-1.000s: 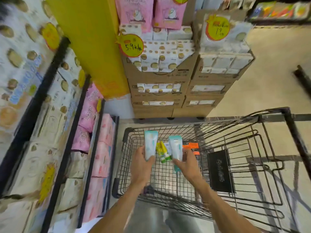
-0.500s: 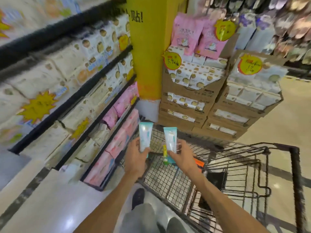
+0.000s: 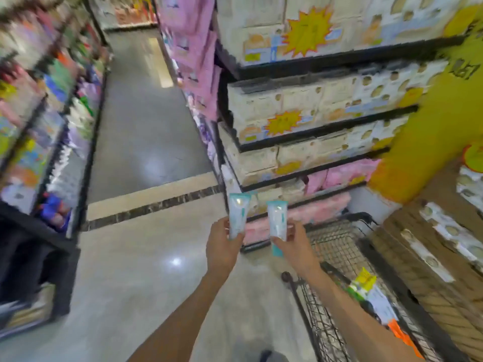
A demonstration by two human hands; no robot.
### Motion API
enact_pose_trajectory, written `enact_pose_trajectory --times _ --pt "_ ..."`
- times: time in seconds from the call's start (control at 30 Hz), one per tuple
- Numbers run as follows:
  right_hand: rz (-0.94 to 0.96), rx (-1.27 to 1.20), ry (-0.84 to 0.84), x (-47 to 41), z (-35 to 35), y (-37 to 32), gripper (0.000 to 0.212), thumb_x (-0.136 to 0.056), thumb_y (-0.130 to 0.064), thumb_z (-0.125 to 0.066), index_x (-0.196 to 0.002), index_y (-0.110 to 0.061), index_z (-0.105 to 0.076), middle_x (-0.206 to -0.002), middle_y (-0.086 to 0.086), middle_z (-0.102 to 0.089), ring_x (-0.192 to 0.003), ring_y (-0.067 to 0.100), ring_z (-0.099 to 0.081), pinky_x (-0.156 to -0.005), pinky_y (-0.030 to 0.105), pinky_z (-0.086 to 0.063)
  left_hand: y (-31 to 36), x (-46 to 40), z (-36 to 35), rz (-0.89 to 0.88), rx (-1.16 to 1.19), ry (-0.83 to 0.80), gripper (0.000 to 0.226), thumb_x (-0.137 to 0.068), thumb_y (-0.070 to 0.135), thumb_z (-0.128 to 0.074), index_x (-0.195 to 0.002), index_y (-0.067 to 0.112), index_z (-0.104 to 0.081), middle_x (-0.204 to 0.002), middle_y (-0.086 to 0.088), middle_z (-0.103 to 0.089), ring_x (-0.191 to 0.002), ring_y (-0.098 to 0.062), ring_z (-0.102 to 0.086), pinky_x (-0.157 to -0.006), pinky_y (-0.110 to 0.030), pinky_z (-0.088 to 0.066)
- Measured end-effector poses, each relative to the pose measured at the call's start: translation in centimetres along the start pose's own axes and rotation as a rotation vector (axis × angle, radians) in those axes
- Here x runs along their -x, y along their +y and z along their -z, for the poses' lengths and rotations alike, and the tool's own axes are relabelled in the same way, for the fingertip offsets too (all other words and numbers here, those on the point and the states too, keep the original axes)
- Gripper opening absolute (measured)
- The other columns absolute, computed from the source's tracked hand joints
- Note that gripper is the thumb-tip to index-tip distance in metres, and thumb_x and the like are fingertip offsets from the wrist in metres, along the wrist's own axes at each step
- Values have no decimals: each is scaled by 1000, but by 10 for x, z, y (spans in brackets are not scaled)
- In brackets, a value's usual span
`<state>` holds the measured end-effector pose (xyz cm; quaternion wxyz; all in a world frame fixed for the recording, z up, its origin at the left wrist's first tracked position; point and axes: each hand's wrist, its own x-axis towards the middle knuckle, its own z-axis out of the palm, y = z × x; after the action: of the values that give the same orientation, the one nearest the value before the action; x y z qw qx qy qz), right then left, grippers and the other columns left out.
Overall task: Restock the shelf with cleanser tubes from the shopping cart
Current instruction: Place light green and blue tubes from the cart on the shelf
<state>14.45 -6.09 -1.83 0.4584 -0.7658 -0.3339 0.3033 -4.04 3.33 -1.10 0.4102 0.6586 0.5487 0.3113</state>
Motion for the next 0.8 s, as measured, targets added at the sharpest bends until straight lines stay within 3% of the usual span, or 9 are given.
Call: enact_pose_trajectory --times 0.07,0.2,0.27,0.37,0.43,0.57,0.7,0.8 --pt "35 18 -102 6 -44 -24 50 -85 -22 -84 -122 -22 -51 -104 -5 -62 -92 12 -64 -77 33 -57 -23 6 44 58 5 95 56 -87 31 -83 -134 22 -55 -122 6 -63 -102 -12 -64 -87 -36 -60" --pt "114 69 -259 36 -137 -74 48 -87 -20 -82 -121 -20 -48 -98 -9 -57 -84 9 -61 -66 20 -52 -70 30 138 140 1 257 55 -88 31 -82 -134 22 -54 -120 8 -62 -93 -4 -63 -70 -9 -48" --pt "202 87 -333 60 -186 -98 47 -86 -18 -83 -118 -19 -49 -92 -4 -58 -78 12 -61 -63 19 -50 -93 45 188 174 3 338 56 -88 32 -82 -135 23 -53 -119 10 -60 -96 -6 -62 -75 -14 -52" --pt "266 81 -439 102 -262 -131 48 -85 -21 -84 -119 -23 -49 -98 0 -61 -87 19 -65 -71 31 -56 -132 74 265 213 1 470 56 -87 36 -82 -134 27 -53 -121 10 -60 -103 -9 -62 -87 -34 -61" --pt "306 97 -528 138 -312 -155 48 -87 -25 -82 -121 -24 -48 -102 -3 -59 -89 13 -64 -70 26 -56 -157 98 317 235 -8 545 52 -87 37 -81 -132 29 -55 -120 10 -60 -104 -10 -63 -88 -41 -62" --pt "388 97 -678 207 -409 -190 47 -89 -25 -80 -122 -23 -47 -106 -4 -59 -90 11 -63 -71 24 -57 -201 149 415 287 -13 684 52 -88 35 -79 -134 27 -56 -120 9 -60 -104 -10 -62 -88 -33 -57" --pt "457 132 -799 271 -497 -217 48 -89 -28 -80 -121 -27 -45 -103 -13 -55 -90 8 -61 -70 19 -55 -233 194 497 372 -23 806 74 -71 69 -68 -129 24 -60 -117 5 -65 -103 -15 -66 -85 -37 -59" --pt "529 146 -895 311 -555 -238 48 -88 -28 -80 -118 -31 -43 -102 -18 -51 -92 6 -60 -76 25 -57 -265 218 548 422 -62 898 56 -84 46 -79 -130 20 -59 -119 -1 -66 -105 -21 -67 -86 -45 -61"
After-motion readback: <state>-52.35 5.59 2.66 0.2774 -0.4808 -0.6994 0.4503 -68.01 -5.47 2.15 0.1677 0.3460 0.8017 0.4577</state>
